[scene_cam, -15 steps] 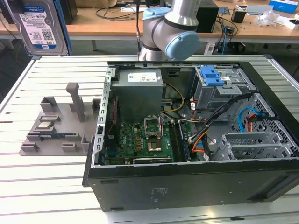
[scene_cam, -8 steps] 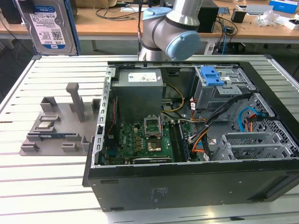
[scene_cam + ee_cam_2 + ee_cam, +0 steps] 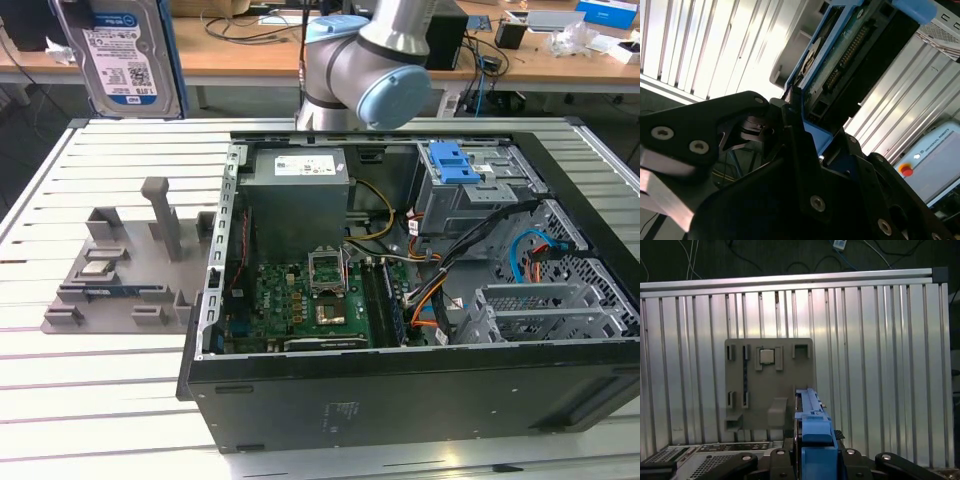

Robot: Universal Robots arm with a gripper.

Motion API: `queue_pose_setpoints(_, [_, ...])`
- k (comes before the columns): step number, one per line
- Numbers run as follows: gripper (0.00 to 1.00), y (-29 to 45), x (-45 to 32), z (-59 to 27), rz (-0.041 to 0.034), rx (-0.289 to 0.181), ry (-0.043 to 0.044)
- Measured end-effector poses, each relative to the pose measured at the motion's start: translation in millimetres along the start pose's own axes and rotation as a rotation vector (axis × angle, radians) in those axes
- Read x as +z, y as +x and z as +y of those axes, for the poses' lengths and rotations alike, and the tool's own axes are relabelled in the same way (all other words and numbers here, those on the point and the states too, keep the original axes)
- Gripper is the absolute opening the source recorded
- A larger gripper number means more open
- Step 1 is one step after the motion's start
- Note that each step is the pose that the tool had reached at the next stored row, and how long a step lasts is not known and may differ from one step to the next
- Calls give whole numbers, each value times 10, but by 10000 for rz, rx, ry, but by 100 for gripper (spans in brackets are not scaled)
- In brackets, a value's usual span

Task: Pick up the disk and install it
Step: 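Pick up the disk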

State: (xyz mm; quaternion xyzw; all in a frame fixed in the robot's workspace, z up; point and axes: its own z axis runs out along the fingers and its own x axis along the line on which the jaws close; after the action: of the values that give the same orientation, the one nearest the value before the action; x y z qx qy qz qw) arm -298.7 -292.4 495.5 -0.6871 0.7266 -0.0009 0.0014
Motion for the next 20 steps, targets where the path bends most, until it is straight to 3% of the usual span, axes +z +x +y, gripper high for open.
queue_pose_setpoints(11, [37,-11,0,-198,0,0,-1])
queue_pose_setpoints(20, [37,-26,1,-461,1,1,-1])
